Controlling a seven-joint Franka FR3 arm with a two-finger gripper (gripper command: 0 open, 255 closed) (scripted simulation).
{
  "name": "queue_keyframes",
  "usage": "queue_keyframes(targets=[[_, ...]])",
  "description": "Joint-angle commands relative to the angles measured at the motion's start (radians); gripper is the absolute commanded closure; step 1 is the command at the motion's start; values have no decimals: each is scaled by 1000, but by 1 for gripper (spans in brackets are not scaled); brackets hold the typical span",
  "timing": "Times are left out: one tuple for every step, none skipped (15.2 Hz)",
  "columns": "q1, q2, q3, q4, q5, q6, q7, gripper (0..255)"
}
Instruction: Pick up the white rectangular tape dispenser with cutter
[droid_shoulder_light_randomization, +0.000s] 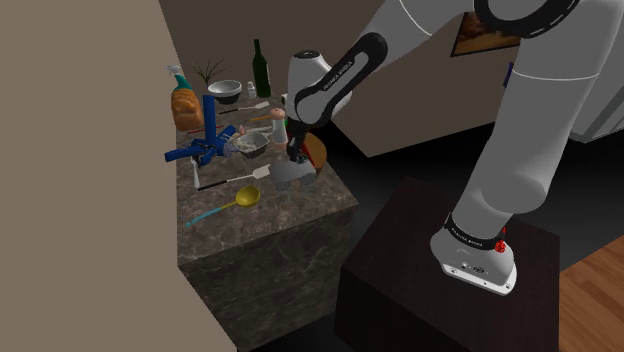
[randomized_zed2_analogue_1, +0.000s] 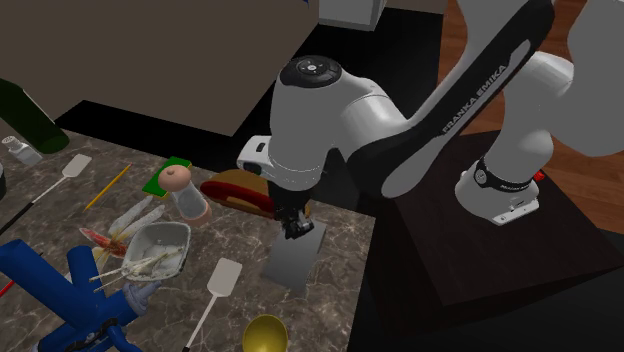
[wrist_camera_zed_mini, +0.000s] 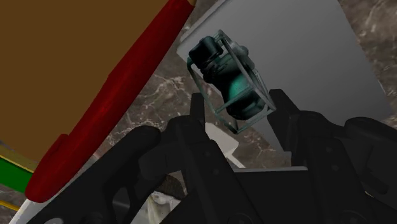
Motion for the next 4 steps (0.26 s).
queue_keyframes(targets=[[0, -23, 0, 3, 1, -26, -1, 255], [0, -32, 0, 7, 2, -39, -1, 255], [0, -34, 0, 7, 2, -40, -1, 255], [0, -34, 0, 7, 2, -40, -1, 255]])
